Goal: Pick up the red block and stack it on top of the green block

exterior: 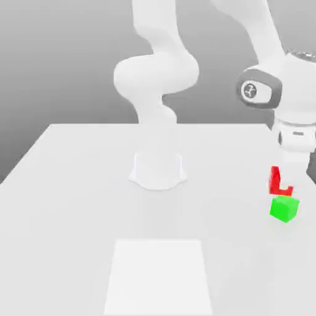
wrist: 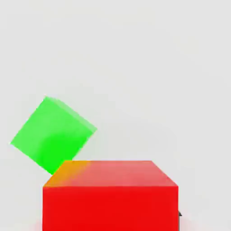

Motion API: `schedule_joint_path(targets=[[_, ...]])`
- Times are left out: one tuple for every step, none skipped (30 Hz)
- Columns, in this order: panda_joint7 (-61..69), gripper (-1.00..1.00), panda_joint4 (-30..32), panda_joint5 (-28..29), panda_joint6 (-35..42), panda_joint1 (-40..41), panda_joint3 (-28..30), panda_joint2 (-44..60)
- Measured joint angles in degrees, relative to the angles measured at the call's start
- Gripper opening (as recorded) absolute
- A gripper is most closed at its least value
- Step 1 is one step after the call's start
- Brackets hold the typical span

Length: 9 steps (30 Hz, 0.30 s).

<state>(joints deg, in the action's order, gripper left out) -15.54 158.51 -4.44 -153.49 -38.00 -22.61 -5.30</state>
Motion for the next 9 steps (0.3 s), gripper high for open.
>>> schedule_joint_path(targets=[[-0.8,-1.0,-0.2,1.3,-1.3,-0.3,-0.3,1.6],[-2.0,-1.0,-0.4,3.1,-2.9,-0.2,-0.2,3.5],[-3.5,-1.0,-0.5,5.2,-4.7,-0.1,-0.3,5.6],[-5.2,-1.0,-0.6,7.6,-6.5,-0.3,0.5,7.7],[-7.0,-1.0,-0.8,10.2,-8.4,-0.8,1.6,9.8],[-8.7,1.0,-0.9,12.5,-10.0,-1.6,2.8,11.7],[-8.7,1.0,-0.9,12.5,-10.0,-1.6,2.8,11.7],[-8.7,1.0,-0.9,12.5,-10.0,-1.6,2.8,11.7],[-8.7,1.0,-0.9,12.5,-10.0,-1.6,2.8,11.7]])
